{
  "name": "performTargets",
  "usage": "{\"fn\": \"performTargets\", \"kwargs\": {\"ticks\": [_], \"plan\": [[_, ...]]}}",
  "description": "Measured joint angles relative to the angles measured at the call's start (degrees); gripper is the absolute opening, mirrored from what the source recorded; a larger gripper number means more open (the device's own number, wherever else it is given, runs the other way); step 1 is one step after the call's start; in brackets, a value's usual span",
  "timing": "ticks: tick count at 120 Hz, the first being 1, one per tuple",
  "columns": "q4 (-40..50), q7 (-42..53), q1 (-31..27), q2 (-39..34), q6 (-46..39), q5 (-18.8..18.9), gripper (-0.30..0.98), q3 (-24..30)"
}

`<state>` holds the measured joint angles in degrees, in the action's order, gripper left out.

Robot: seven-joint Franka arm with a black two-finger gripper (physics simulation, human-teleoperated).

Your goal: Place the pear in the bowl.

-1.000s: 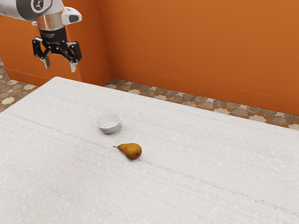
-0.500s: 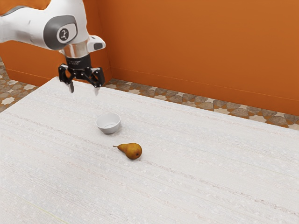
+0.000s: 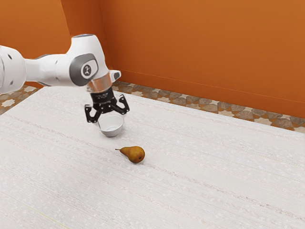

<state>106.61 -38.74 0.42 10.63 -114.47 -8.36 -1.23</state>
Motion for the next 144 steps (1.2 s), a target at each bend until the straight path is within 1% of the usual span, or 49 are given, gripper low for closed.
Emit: {"fn": "performTargets", "kwargs": {"ticks": [34, 58, 79, 104, 144], "plan": [[-0.22, -7.74, 1.1, 0.5, -2.06, -0.48, 0.69, -0.05], [-0.17, -11.55, 1.79, 3.2, -3.06, -0.57, 0.69, -0.01], [-0.16, -14.68, 1.75, 7.47, -4.72, -3.31, 0.69, 0.01], [-0.53, -17.5, 1.75, 10.88, -7.15, -6.1, 0.69, 0.02], [-4.97, -21.56, 1.54, 16.42, -9.05, -8.55, 0.69, 0.08]]}}
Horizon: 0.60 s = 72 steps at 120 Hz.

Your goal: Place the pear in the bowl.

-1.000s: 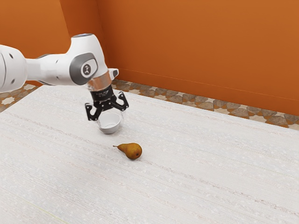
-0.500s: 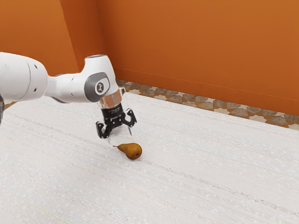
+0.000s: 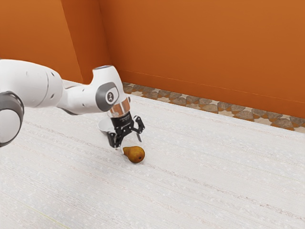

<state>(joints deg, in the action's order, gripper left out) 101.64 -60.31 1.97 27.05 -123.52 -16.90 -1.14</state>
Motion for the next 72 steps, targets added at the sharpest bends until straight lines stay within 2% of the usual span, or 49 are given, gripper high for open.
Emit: {"fn": "performTargets", "kwargs": {"ticks": [72], "plan": [[0.91, -4.86, -0.06, 1.99, -1.77, -3.34, 0.69, -0.16]]}}
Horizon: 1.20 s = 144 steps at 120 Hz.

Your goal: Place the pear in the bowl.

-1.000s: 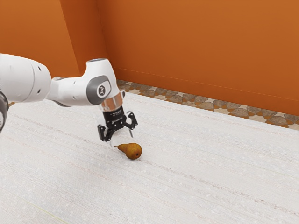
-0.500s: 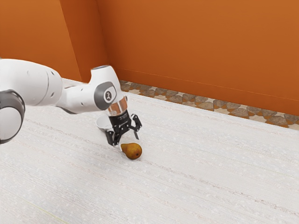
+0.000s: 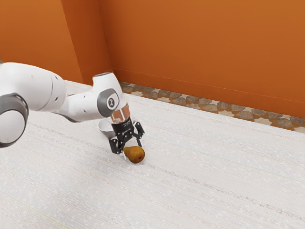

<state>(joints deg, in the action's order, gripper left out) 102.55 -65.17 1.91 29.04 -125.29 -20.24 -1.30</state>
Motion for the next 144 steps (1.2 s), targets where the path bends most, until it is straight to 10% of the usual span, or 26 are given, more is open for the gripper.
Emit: {"fn": "performTargets", "kwargs": {"ticks": [98, 144], "plan": [[-2.43, -2.05, 0.45, 3.43, -1.34, -0.14, 0.68, 0.08], [-2.51, -2.31, 0.73, 3.04, -1.4, 0.6, 0.4, 0.16]]}}
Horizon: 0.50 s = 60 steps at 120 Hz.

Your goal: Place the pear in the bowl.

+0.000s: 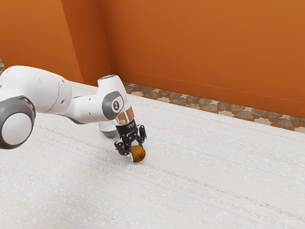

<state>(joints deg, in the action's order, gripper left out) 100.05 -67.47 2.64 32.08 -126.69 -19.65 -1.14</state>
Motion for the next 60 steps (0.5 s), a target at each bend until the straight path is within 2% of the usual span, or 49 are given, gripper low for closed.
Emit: {"fn": "performTargets", "kwargs": {"ticks": [32, 60], "plan": [[0.19, -0.47, -0.08, -4.09, 0.18, 1.59, 0.22, -0.29], [0.08, -1.1, -0.67, -8.25, 0.87, 3.83, 0.13, -4.47]]}}
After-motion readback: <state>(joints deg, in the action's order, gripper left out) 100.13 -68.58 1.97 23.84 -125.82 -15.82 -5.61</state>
